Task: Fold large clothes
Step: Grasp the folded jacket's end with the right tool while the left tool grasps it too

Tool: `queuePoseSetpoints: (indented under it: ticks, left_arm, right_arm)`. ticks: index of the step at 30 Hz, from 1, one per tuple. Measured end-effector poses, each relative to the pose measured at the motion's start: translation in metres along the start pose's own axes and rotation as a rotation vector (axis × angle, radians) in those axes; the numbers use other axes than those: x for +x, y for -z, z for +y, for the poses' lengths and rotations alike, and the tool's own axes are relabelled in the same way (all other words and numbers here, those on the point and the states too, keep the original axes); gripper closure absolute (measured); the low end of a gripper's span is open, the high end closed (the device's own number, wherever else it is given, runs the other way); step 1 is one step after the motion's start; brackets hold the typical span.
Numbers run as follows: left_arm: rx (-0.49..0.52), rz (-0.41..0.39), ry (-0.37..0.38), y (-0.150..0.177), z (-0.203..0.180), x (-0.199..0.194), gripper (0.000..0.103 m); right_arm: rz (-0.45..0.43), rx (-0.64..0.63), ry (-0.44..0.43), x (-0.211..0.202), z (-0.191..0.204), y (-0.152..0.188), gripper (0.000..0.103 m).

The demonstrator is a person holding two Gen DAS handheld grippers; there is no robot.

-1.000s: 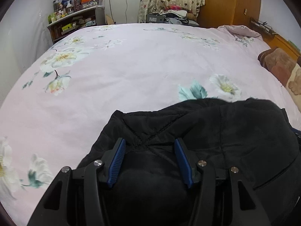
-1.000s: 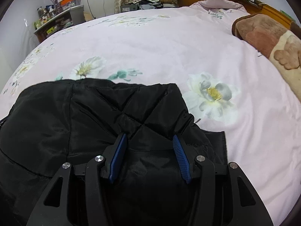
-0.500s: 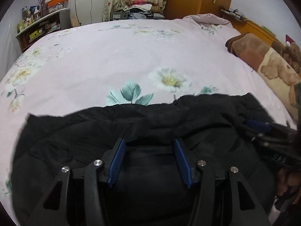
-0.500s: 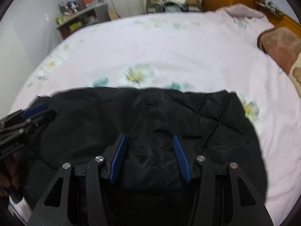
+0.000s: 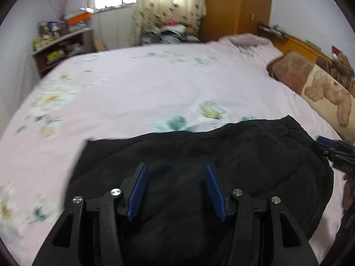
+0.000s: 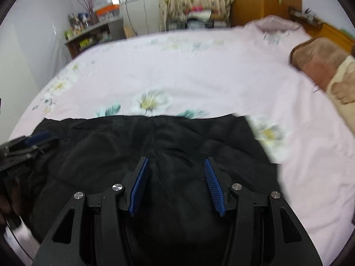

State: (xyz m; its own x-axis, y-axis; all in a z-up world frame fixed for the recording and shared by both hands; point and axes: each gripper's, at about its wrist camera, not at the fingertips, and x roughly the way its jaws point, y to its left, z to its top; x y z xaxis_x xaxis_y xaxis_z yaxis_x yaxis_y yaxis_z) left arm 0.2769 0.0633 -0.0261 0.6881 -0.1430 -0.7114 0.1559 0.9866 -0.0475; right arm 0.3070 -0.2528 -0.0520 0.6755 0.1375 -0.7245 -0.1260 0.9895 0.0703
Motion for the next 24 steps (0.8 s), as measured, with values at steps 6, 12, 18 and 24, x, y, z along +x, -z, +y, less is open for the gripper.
queuePoseSetpoints:
  ticks: [6, 12, 18, 24]
  left_arm:
    - [-0.093, 0.073, -0.041, 0.051, 0.044, 0.008, 0.047]
    - [-0.167, 0.084, -0.029, 0.043, 0.050, 0.011, 0.048]
    - [-0.168, 0.004, -0.053, 0.066, 0.061, -0.041, 0.048]
    - [-0.265, 0.082, -0.020, 0.094, 0.080, -0.015, 0.049]
  right_arm:
    - [0.105, -0.003, 0.060, 0.006, -0.029, 0.052, 0.053]
    - [0.120, 0.043, 0.070, 0.016, -0.034, 0.049, 0.053]
    - [0.055, 0.055, 0.058, -0.035, -0.035, 0.056, 0.053]
    - [0.135, 0.077, 0.061, -0.009, -0.044, 0.076, 0.053]
